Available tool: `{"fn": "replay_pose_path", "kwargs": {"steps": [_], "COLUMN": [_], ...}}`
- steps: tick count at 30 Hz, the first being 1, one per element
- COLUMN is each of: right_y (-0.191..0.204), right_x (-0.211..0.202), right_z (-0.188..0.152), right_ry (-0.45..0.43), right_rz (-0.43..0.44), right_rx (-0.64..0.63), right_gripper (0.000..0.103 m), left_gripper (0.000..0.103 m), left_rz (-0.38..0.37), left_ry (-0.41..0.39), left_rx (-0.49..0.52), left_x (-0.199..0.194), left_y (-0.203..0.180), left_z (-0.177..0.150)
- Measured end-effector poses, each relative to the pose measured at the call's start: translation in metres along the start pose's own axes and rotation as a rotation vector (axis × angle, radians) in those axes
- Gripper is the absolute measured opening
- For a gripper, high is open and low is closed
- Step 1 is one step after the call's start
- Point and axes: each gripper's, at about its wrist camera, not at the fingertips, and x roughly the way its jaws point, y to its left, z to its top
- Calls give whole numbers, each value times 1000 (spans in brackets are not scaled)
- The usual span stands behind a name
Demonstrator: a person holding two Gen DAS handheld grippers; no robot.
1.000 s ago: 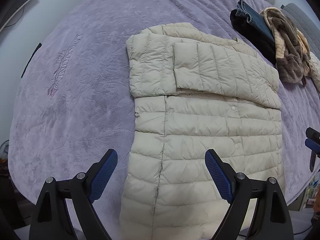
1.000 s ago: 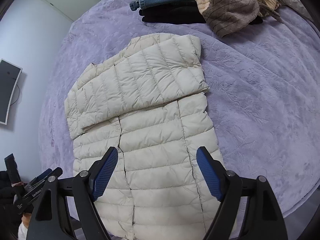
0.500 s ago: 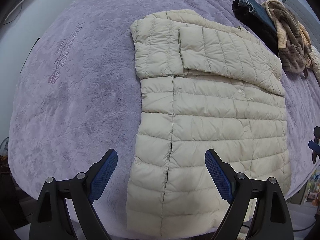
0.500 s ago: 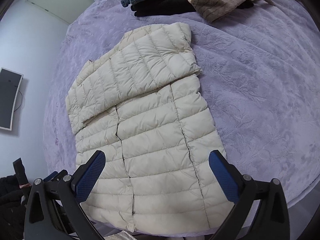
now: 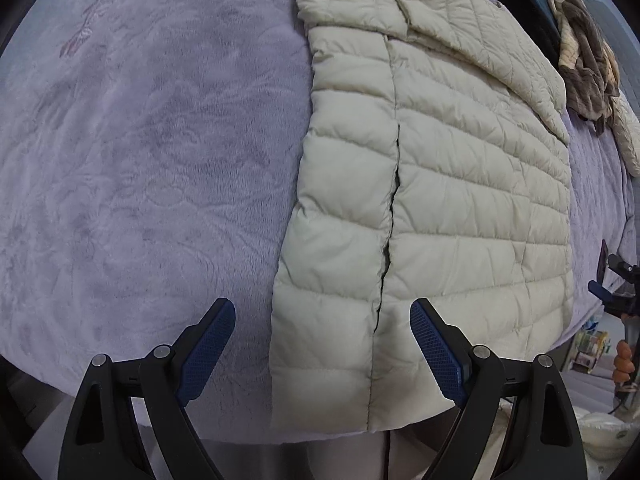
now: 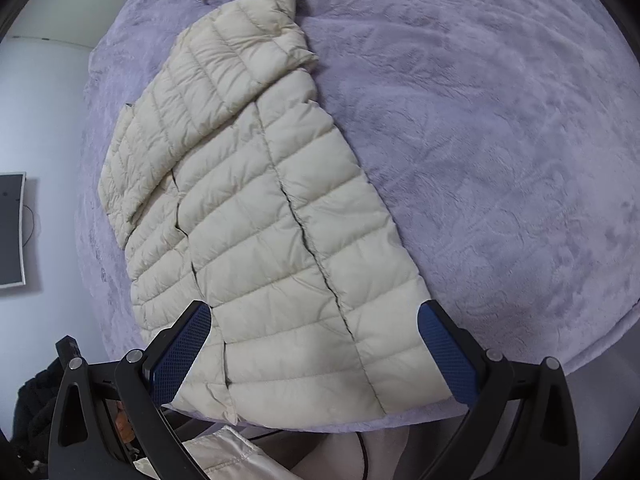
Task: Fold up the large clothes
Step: 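Move both grippers open to the jacket hem, then grasp the jacket hem with both grippers and lift it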
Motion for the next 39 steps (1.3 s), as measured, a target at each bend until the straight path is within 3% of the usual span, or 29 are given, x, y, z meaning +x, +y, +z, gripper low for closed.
{"fn": "replay_pose_path", "kwargs": {"steps": [5,12,23,25,28,30,31,32,33,34,35,39], "right_y": [-39,-77,-59,-55,-54,-54,-54,-53,-53,-53,-51,-36], "right_x": [12,37,54,54,53,54,55,56,57,59,59,44], "right_z": [-15,-36,-46,-45,-46,-48,-48,-49,-49,-49,-49,-44], "right_ry": [69,132,140,141,140,138,140,142,148,157,159,115], "right_rz": [23,185,391,409,417,435,443,438,425,415,412,455], "right_rx": [66,217,262,262,271,287,295,303,307,307,300,221], "right_gripper": [103,103,103,103,103,98,88,68,55,31,17,13], "left_gripper": [89,89,89,80,56,33,29,20,18,17,14,14], "left_rz": [-103,-187,-220,-220,-208,-214,-222,-235,-245,-254,-271,-343], "left_ry": [70,107,114,112,120,122,120,117,115,111,108,74], "left_rx": [-31,-29,-5,0,13,19,24,32,37,40,40,28], "left_x": [19,32,34,32,32,31,30,29,28,25,23,3], "left_y": [11,3,-9,-8,-8,-8,-8,-9,-11,-12,-13,-9], "left_z": [-13,-19,-21,-21,-22,-22,-22,-22,-21,-21,-20,-16]}}
